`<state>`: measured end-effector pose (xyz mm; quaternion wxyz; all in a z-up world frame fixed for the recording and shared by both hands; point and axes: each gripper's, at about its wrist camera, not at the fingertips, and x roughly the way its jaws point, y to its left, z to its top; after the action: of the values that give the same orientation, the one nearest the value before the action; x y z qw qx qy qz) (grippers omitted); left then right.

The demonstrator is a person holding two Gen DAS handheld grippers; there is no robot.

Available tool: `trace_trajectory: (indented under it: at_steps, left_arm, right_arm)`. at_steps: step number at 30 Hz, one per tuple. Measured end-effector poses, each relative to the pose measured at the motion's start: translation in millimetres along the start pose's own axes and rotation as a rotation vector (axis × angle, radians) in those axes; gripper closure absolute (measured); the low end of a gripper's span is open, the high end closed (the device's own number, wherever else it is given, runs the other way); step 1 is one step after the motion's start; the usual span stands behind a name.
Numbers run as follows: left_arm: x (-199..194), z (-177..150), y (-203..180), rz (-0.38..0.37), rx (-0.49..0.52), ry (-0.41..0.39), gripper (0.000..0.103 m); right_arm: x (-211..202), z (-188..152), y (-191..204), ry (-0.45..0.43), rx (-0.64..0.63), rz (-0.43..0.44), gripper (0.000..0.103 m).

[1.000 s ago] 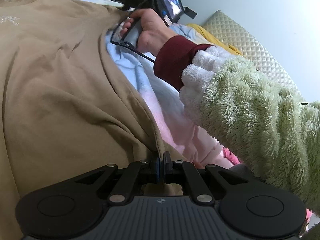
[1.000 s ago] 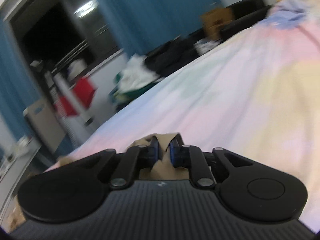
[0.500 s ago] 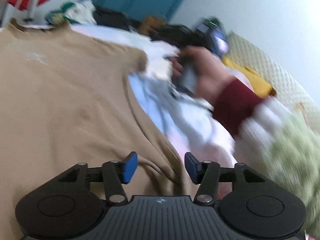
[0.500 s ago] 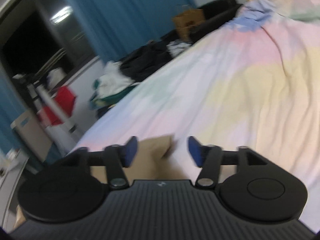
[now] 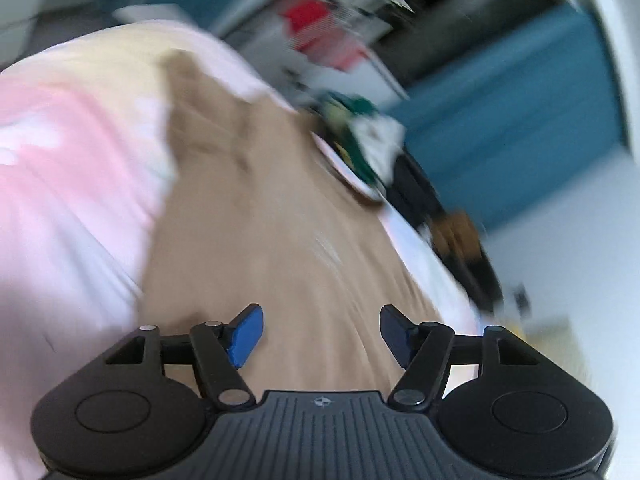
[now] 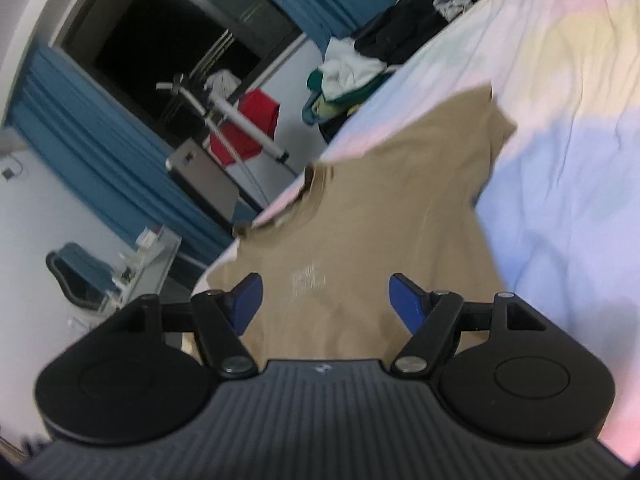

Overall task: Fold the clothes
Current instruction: 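Fold the hem up toward the collar with both grippers and release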

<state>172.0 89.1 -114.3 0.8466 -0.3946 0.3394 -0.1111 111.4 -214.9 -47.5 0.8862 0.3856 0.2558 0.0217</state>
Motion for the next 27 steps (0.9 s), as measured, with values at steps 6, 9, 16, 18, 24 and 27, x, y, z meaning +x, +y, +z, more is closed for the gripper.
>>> trace_trajectory:
  at_steps: [6, 9, 16, 18, 24, 27]
  left_arm:
    - [22, 92, 77, 0.055, -0.300, -0.128, 0.036]
    - [52, 112, 107, 0.097, -0.364, -0.175, 0.036]
    - [98, 150, 82, 0.229, -0.209, -0.297, 0.045]
    - [110, 160, 64, 0.305, -0.107, -0.301, 0.069]
    - [144, 141, -51, 0.511, 0.535, -0.311, 0.099]
    - [162, 88, -107, 0.453, 0.955, -0.241, 0.099]
  right_arm:
    - [42, -20, -3, 0.053, -0.087, -0.079, 0.030]
    - [63, -19, -9, 0.074, -0.076, -0.081, 0.030]
    - [92, -14, -12, 0.069, -0.096, -0.066, 0.030]
    - [99, -13, -16, 0.082, -0.084, -0.057, 0.030]
    - [98, -8, -23, 0.092, -0.032, -0.044, 0.032]
    - [96, -6, -25, 0.089, -0.022, -0.047, 0.032]
